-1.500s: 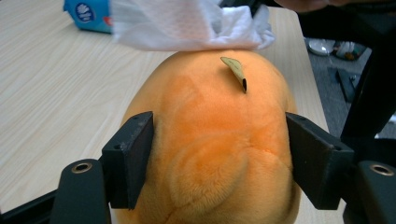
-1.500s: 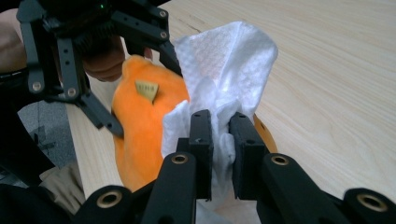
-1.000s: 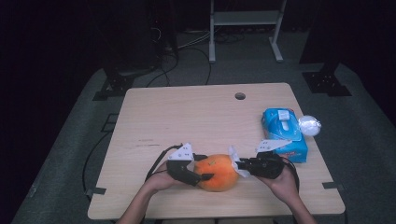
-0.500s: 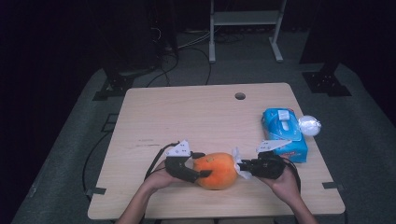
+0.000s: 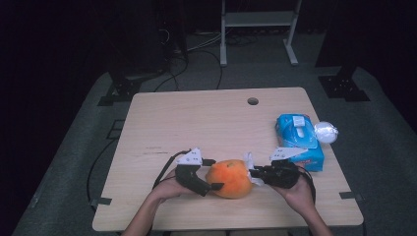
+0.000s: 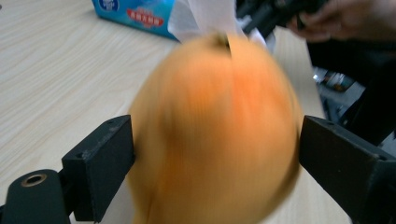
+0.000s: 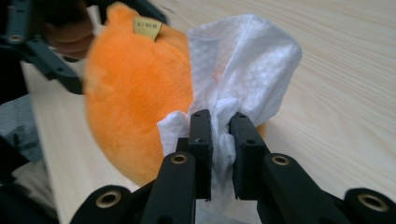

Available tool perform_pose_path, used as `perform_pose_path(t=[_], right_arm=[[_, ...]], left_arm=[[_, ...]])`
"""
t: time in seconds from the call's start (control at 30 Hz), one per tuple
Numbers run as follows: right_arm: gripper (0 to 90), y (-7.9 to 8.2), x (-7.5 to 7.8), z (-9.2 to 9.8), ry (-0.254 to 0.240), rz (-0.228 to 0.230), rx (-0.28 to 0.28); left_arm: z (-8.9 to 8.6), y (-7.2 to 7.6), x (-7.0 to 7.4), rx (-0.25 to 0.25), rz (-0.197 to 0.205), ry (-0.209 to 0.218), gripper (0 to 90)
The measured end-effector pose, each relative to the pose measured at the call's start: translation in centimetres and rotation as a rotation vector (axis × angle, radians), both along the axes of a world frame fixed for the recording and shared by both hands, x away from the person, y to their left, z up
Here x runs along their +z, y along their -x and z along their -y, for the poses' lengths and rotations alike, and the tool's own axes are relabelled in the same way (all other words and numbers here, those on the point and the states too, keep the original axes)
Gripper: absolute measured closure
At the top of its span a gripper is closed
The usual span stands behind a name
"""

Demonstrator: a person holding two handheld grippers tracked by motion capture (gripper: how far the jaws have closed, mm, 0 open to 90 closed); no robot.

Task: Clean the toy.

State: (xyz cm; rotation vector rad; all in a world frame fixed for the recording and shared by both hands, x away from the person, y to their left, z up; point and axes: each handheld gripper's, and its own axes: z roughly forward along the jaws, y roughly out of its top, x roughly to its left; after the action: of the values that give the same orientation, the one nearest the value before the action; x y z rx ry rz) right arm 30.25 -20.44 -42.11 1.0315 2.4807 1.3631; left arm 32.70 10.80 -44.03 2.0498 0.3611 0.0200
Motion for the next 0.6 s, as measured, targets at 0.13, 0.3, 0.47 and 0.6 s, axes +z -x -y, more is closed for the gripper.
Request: perform_pose_path(t=[0.13,0.3,0.47,0.6], right_arm=[[79.7,0.3,1.0,0.1,-0.043,0.034,-0.004],[79.7,1.5,2.9,-1.8,-0.095,0.117,0.054],[79.7,0.9,1.8,-1.6,-0.055,0.083,0.051],[79.9,0.5,1.3,-0.2,-0.032,0.08,-0.02]], left_arm=[[0.0,0.1,-0.1,-0.002,0.013,-0.004,25.6],[0.8,0.8,0.3,-0.027,0.073,-0.028,30.1],[0.6,0.9,0.3,-0.01,0.065,-0.018,31.4],[0.9,0.8,0.5,-0.002,0.059,-0.004,31.7]])
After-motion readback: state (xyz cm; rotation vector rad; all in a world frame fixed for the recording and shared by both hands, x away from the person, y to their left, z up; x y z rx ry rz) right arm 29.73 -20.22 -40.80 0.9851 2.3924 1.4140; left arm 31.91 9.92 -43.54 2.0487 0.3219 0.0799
